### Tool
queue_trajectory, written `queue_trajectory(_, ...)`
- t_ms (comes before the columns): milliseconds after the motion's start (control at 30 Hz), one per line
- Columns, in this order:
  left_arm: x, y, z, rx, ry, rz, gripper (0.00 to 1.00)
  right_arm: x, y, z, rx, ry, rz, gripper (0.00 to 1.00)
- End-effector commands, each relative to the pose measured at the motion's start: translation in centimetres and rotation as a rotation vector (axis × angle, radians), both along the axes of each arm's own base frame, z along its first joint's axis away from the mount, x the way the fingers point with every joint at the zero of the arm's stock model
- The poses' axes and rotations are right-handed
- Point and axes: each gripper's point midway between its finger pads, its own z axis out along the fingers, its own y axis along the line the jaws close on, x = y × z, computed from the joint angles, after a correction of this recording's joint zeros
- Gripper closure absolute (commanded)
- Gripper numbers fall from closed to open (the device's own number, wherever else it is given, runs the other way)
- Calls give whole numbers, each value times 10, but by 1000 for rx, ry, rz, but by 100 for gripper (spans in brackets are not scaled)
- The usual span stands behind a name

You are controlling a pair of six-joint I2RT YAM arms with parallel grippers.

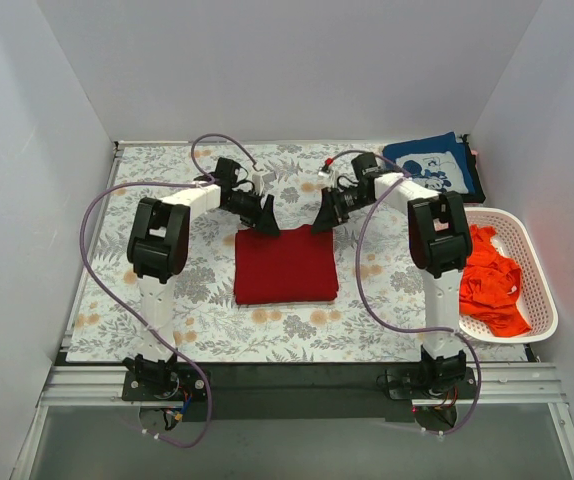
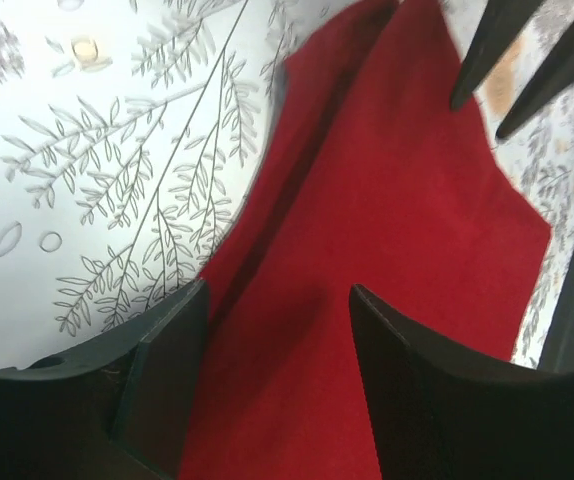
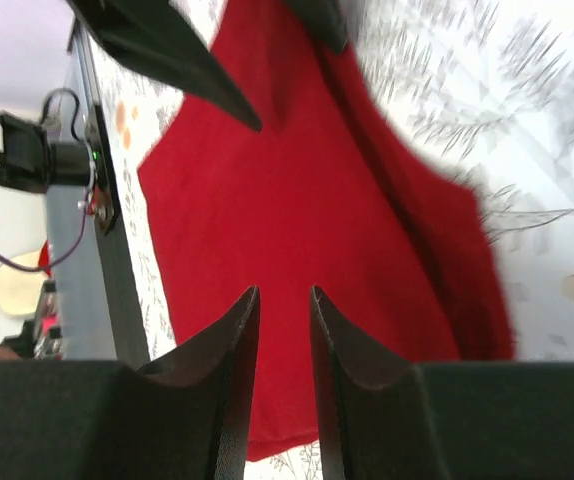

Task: Fold and stack the t-shirts
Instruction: Fold the tshirt

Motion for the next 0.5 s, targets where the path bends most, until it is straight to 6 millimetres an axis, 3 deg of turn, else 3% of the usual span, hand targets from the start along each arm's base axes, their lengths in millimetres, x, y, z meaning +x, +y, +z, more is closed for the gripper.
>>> queue_trajectory(0,-7,-3,2,24,0,-1,44,-25,10,-13,-23,-5,66,68)
queue_trajectory(133,-36,2,-16,48,92,6,46,-59,-3,-53,-96,64,89,68)
queue_trajectory(233,-61,0,-10,35,108,-16,47,-79,-10,-59,-122,45,120,69)
queue_trajectory(267,-67,-1,-8,33,113,-21,47,-97,-16,-67,-143,58,139,69)
queue_trajectory(300,-72,-4,3,16,100,-34,47,-102,-18,-57,-137,29,144,69)
queue_trajectory(367,-86,-4,4,7,119,-47,48,-127,-22,-56,-136,58,164,69)
queue_trajectory(467,-97,-8,19,-24,84,-87,47,-148,-23,-28,-93,22,191,67)
